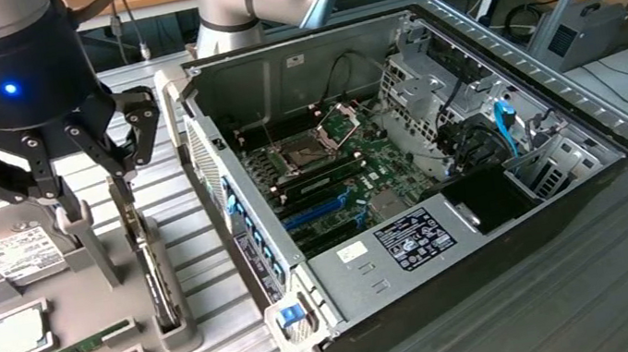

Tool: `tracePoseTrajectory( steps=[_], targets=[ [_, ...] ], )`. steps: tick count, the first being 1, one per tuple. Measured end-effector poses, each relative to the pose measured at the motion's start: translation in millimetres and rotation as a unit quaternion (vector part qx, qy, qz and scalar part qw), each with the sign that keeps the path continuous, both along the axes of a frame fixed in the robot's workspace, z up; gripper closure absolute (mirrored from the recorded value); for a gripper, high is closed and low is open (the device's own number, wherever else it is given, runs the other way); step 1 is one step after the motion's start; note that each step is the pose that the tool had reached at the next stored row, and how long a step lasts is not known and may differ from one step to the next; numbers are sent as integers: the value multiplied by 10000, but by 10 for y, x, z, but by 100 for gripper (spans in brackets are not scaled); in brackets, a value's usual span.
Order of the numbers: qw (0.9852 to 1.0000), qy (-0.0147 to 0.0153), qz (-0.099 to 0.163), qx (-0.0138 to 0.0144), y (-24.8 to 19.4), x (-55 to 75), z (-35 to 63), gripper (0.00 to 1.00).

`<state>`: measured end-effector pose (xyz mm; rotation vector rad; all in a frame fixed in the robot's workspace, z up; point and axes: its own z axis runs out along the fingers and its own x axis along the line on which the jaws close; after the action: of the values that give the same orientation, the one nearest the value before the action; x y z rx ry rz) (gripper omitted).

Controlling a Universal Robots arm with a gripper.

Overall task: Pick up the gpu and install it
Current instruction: 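Pick up the gpu and move the gpu toward the slot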

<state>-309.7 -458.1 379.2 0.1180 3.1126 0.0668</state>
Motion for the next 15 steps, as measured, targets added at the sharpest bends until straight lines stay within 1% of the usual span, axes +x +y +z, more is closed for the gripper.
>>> tracePoseTrajectory(
  steps=[15],
  targets=[
    [10000, 0, 0, 0, 0, 0, -51, 52]
  ],
)
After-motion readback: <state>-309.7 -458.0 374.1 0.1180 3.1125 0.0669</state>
